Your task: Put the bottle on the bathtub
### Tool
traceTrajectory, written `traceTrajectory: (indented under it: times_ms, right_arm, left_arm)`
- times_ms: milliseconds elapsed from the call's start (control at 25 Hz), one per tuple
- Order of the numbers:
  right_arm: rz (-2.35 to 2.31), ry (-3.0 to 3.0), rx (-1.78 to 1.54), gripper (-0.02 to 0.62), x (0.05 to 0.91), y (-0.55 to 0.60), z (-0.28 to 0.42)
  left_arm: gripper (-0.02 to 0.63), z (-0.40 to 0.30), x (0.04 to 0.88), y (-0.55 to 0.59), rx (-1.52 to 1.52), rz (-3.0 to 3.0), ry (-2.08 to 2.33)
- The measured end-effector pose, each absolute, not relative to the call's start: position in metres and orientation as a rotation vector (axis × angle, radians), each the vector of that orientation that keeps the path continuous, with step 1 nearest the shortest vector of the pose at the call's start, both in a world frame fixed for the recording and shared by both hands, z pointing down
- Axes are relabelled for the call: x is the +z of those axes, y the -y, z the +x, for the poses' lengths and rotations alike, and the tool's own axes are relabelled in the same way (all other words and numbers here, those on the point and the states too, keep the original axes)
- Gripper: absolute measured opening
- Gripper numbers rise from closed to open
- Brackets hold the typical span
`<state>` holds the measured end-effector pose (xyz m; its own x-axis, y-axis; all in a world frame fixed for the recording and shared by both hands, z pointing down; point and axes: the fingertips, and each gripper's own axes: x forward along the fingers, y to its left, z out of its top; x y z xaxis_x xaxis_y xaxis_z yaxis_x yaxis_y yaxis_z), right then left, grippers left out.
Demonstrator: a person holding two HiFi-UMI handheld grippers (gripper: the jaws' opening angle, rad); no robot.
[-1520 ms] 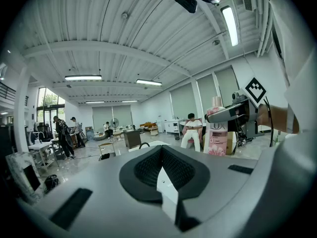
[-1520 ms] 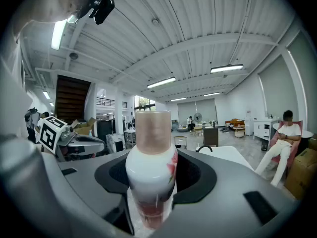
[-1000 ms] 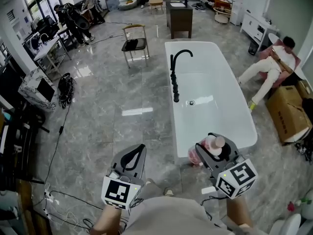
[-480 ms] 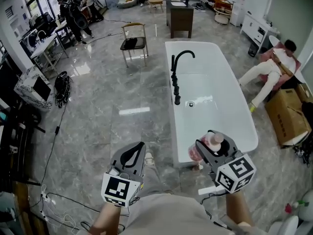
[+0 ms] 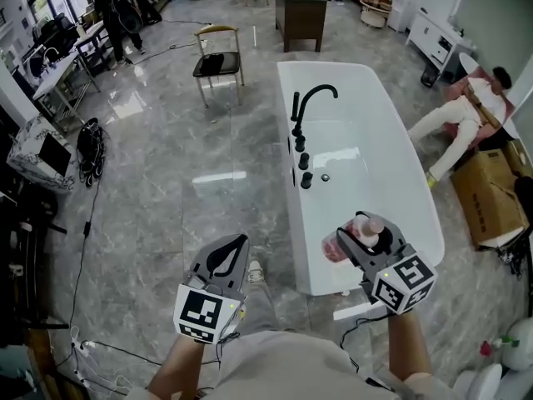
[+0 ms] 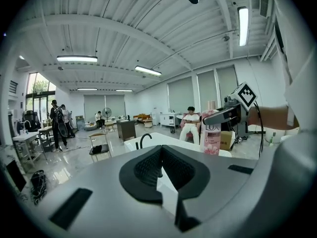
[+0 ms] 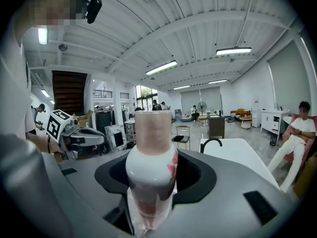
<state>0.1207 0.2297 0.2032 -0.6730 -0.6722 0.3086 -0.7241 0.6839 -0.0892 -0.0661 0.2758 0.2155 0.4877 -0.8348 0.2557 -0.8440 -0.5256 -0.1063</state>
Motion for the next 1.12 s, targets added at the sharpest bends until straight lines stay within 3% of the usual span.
traceTrajectory:
  times_ms: [600,1120]
  right_arm:
    - [1.26,2.434,0.405,0.238,0.279,-0.021,0.081]
    - [1.014,2.489,0.25,0.238,0.331,0.078,0.053]
  left_arm:
    - [0.02,-0.113,0.257,-0.056,0.539,2.778,1.22]
    - [0.02,-0.103,0.314,0.043,0.534,2.792,1.064]
